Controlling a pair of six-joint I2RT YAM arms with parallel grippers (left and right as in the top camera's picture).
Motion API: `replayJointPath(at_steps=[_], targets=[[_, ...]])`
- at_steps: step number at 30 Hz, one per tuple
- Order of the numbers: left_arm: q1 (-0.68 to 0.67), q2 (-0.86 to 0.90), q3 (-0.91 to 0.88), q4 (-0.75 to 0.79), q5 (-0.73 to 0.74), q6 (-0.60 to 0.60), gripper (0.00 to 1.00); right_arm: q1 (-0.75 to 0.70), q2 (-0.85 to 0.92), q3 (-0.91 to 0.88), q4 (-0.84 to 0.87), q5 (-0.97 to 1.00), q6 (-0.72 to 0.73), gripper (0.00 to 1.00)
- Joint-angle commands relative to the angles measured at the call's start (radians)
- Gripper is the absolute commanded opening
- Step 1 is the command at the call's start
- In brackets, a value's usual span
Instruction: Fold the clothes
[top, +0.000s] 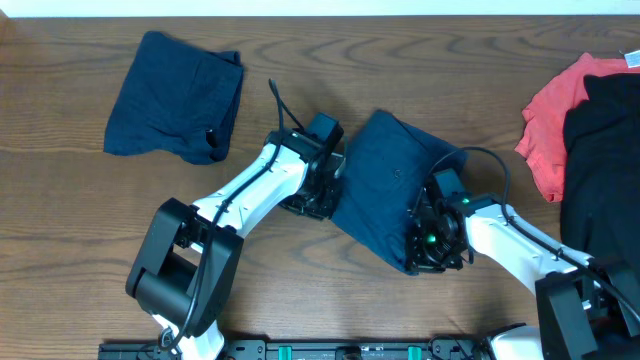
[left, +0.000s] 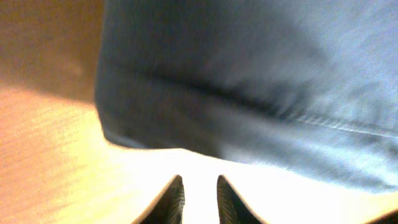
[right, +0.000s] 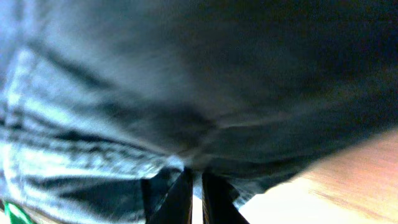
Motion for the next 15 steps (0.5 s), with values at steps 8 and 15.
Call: replayJointPath(at_steps=[8, 15], targets=[[0.021, -0.141, 0.077, -0.093, 0.0, 0.005, 0.32, -0.086, -0.188, 0.11, -0.065, 0.072, -0.094, 0.08], [0.018, -0.203, 0.066, 0.08, 0.024, 0.011, 0.33, -0.121, -0.331, 0.177, -0.002, 0.106, 0.01, 0.11]])
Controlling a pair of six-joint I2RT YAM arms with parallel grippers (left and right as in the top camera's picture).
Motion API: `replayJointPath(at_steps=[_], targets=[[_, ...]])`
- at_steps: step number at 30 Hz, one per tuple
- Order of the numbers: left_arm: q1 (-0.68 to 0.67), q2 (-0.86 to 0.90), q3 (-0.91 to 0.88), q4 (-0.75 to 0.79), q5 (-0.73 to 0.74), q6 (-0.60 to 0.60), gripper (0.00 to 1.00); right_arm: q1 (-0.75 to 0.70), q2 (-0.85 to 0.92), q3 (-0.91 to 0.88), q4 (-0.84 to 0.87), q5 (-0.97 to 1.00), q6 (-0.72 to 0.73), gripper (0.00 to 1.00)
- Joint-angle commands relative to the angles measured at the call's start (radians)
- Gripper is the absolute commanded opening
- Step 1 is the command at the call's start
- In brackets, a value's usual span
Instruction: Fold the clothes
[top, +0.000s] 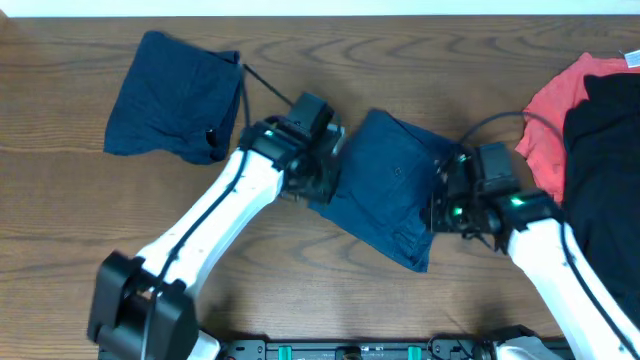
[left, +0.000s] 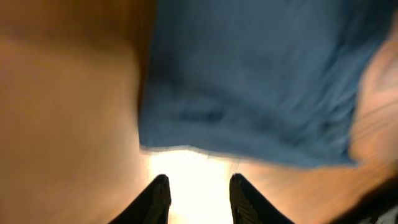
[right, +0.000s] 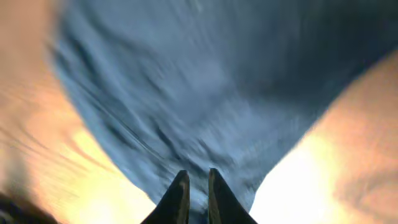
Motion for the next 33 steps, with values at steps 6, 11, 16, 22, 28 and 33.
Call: replayJointPath(at_steps=[6, 11, 16, 22, 28, 33], targets=[[0.001, 0.102, -0.06, 0.138, 0.014, 0.014, 0.28, -0.029, 0.057, -0.032, 0.126, 0.287, 0.159, 0.11], [0.0, 0.196, -0.066, 0.138, 0.121, 0.014, 0.28, -0.05, 0.208, -0.043, 0.234, 0.369, 0.183, 0.1], [0.001, 0.245, -0.066, 0.122, 0.114, 0.027, 0.28, -0.102, 0.389, -0.043, 0.324, 0.368, 0.183, 0.06], [0.012, 0.243, -0.066, 0.024, -0.03, 0.056, 0.28, -0.176, 0.529, -0.043, 0.354, 0.368, 0.183, 0.03], [0.052, 0.204, -0.061, -0.039, -0.023, 0.055, 0.28, -0.221, 0.498, -0.032, 0.322, 0.249, 0.051, 0.06], [0.077, 0.124, -0.037, -0.035, -0.006, 0.055, 0.33, -0.22, 0.343, -0.015, 0.235, 0.09, -0.055, 0.07]])
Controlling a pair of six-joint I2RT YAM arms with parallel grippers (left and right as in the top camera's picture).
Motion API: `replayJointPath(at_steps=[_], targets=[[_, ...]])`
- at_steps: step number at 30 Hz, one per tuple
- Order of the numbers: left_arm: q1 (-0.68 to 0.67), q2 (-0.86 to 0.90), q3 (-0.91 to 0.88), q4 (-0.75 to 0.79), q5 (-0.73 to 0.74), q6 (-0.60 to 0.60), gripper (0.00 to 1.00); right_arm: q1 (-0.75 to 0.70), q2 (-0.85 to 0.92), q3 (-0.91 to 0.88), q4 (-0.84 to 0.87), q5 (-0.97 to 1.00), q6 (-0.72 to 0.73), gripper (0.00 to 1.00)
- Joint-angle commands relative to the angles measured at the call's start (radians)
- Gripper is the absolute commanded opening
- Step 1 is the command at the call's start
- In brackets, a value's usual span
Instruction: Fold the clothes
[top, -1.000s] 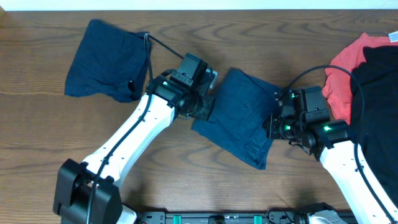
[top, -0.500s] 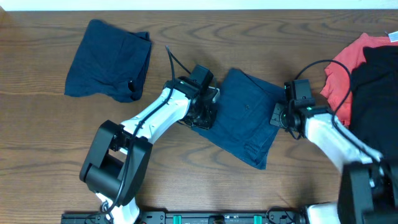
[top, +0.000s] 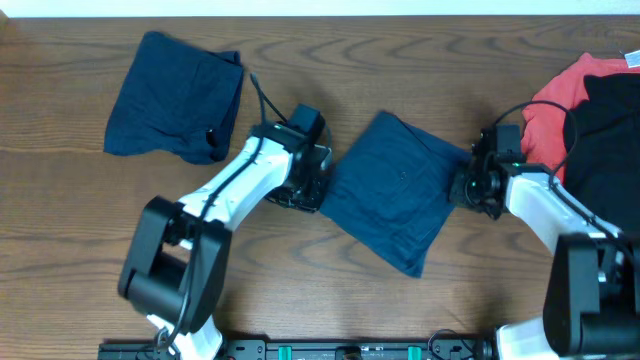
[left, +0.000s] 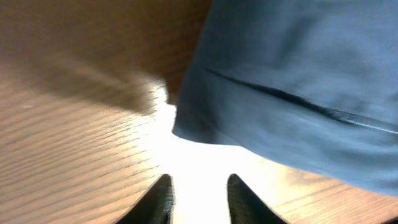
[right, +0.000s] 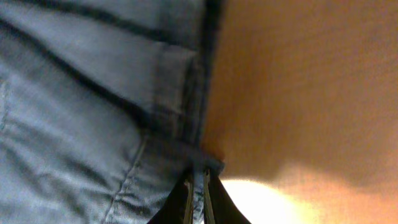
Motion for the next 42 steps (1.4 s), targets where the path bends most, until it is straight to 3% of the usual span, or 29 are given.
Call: replayJointPath(at_steps=[1, 6, 10, 17, 24, 31, 33, 38, 42], targets=[[0.021, -0.096, 0.032, -0.003, 0.002, 0.011, 0.37, -0.004, -0.131, -0.01, -0.043, -0.138, -0.116, 0.07], [0.044, -0.134, 0.031, -0.004, 0.051, -0.123, 0.44, 0.007, -0.304, -0.01, -0.078, -0.249, -0.115, 0.04], [0.037, -0.114, 0.0, 0.03, 0.164, -0.182, 0.43, 0.021, -0.326, -0.011, -0.089, -0.133, -0.115, 0.04], [-0.025, -0.092, -0.098, 0.175, 0.224, -0.182, 0.13, 0.021, -0.181, -0.019, 0.102, -0.124, -0.116, 0.03], [-0.083, -0.092, -0.211, 0.328, 0.164, -0.181, 0.11, 0.02, 0.038, -0.019, 0.27, -0.122, -0.116, 0.02], [-0.057, -0.092, -0.234, 0.401, -0.112, -0.102, 0.11, 0.029, 0.141, -0.019, 0.028, -0.133, -0.088, 0.01], [-0.043, -0.092, -0.234, 0.443, -0.118, -0.047, 0.11, 0.038, 0.139, -0.019, -0.053, -0.161, -0.076, 0.01], [0.011, -0.092, -0.229, 0.555, -0.11, -0.048, 0.11, 0.08, 0.137, -0.019, -0.205, -0.168, -0.023, 0.01], [0.068, -0.107, -0.172, 0.488, -0.016, -0.096, 0.17, 0.085, 0.105, -0.019, -0.196, -0.165, -0.027, 0.01]])
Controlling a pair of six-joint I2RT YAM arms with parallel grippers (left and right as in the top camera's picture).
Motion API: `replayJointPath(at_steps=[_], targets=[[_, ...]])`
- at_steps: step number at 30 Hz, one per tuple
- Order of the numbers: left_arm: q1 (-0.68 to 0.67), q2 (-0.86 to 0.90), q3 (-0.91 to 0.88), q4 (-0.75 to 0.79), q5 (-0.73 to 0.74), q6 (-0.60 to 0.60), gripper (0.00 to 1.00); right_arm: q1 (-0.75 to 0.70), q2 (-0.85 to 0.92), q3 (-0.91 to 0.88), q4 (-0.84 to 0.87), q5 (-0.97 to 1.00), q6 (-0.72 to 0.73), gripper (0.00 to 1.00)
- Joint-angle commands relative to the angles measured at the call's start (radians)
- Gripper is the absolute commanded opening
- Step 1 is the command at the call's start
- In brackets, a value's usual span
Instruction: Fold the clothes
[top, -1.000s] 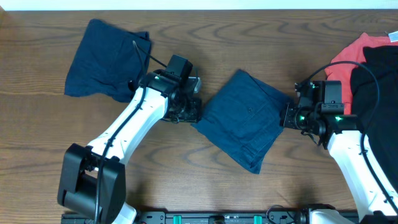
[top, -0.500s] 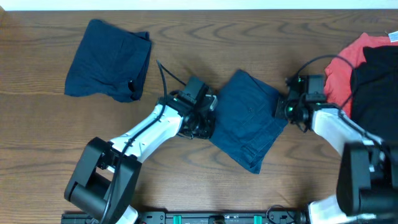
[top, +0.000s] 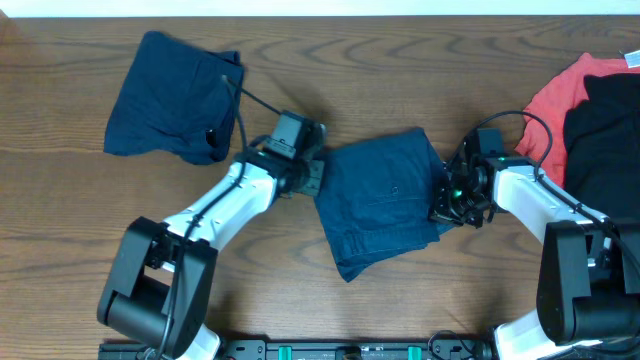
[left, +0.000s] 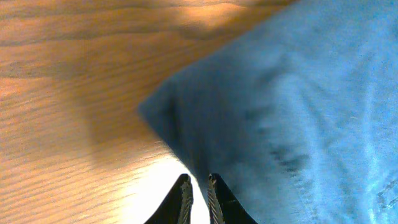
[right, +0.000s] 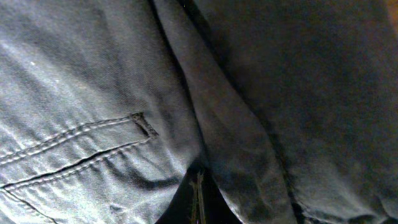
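Navy shorts (top: 385, 200) lie folded in the middle of the table, their pocket stitching filling the right wrist view (right: 93, 81). My left gripper (top: 312, 172) sits at their upper left corner. In its own view the fingers (left: 198, 182) are nearly together at the cloth's edge (left: 298, 99), nipping it at the tips. My right gripper (top: 447, 200) is at the shorts' right edge. Its fingers (right: 199, 186) are pressed fully together with fabric bunched on both sides.
A second navy garment (top: 175, 95) lies folded at the back left. A red garment (top: 550, 120) and a black one (top: 605, 150) are piled at the right edge. Bare wooden table (top: 80, 230) surrounds the shorts.
The shorts have turned from a diamond into a squarer bundle, their lower tip now pointing left of centre. My left fingers have narrowed from wide apart to nearly together. My right gripper now sits lower, over the cloth.
Both grippers were first low at the shorts' left and lower right sides. Then the left one stood open at the left edge and the right one had moved up the right side. Then the right gripper was shut at the right corner. Now the shorts are turned and bunched.
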Motion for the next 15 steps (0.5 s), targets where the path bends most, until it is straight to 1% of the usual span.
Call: replayJointPath(at_steps=[1, 3, 4, 6, 8, 11, 13, 15], targets=[[0.053, -0.011, 0.065, -0.06, 0.101, -0.021, 0.25, 0.02, 0.014, -0.06, -0.011, 0.051, 0.011, 0.01], [0.087, -0.041, 0.086, -0.112, 0.192, -0.037, 0.39, 0.02, -0.037, -0.06, -0.007, 0.033, -0.029, 0.01], [0.102, -0.059, 0.09, -0.131, 0.226, -0.048, 0.49, 0.02, -0.067, -0.06, -0.004, 0.016, -0.058, 0.01], [0.136, -0.101, 0.09, -0.172, 0.284, -0.068, 0.62, 0.021, -0.135, -0.06, 0.005, -0.023, -0.113, 0.01], [0.17, -0.138, 0.09, -0.225, 0.304, -0.067, 0.71, 0.024, -0.2, -0.06, 0.02, -0.047, -0.128, 0.01], [0.203, -0.159, 0.09, -0.308, 0.304, -0.066, 0.75, 0.038, -0.264, -0.06, 0.055, -0.051, -0.127, 0.01], [0.206, -0.149, 0.076, -0.348, 0.304, -0.061, 0.76, 0.05, -0.267, -0.06, 0.078, -0.047, -0.12, 0.01], [0.203, -0.134, 0.043, -0.348, 0.34, -0.062, 0.76, 0.061, -0.248, -0.065, 0.108, -0.034, -0.096, 0.01]])
